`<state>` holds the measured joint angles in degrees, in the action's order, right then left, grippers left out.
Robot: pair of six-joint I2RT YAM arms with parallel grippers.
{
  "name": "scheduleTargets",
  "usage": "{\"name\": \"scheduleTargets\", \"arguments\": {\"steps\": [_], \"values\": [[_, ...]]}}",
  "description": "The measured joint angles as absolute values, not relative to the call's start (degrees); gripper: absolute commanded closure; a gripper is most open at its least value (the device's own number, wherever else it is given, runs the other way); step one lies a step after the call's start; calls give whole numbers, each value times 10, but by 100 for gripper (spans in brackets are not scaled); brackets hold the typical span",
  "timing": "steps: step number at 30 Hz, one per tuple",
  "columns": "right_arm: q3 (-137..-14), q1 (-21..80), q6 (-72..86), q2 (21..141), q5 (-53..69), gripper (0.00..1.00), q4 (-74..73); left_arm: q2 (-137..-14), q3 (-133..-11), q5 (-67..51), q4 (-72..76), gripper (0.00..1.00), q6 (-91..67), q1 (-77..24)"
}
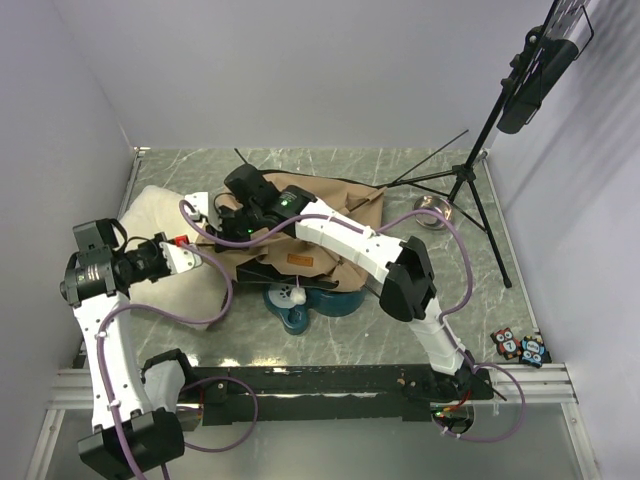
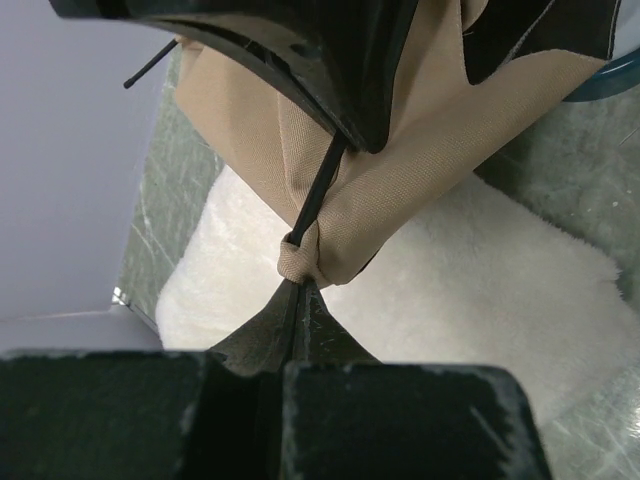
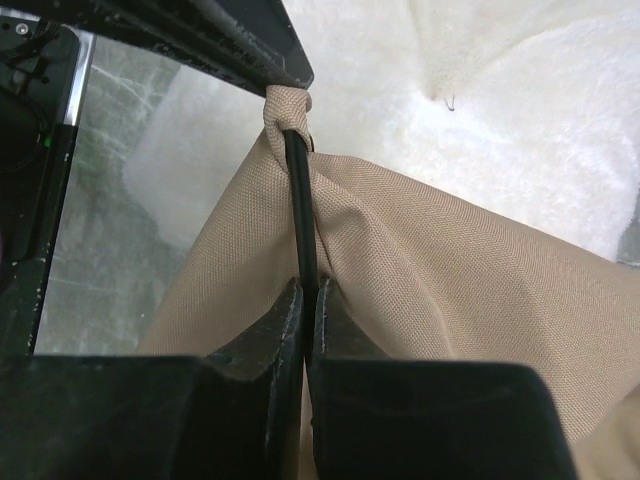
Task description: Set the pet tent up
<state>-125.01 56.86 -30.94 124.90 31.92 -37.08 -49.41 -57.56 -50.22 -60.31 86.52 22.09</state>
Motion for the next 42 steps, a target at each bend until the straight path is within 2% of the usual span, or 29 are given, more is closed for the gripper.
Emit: {"name": "scheduleTargets", "arguments": {"steps": [11,19,25,31,33,42], "values": [[-1261,571,-310,1259,319,100,-375,-478,-570,-480,-592,91,873,206],[-1255,572,-317,1260,324,100,-376,-472,-564,-466,-590,98,885,199],[-1234,576,-325,1260,328,100,-367,-472,-564,-456,-609,97,893,196],[-1270,577,-325,1277,325,100,-395,-472,-564,-437,-604,96,901,180],[-1270,577,-325,1277,325,100,-399,-472,-561,-430,-602,94,901,173],[-1270,577,-320,1277,325,100,-397,-472,-556,-411,-598,75,902,154]]}}
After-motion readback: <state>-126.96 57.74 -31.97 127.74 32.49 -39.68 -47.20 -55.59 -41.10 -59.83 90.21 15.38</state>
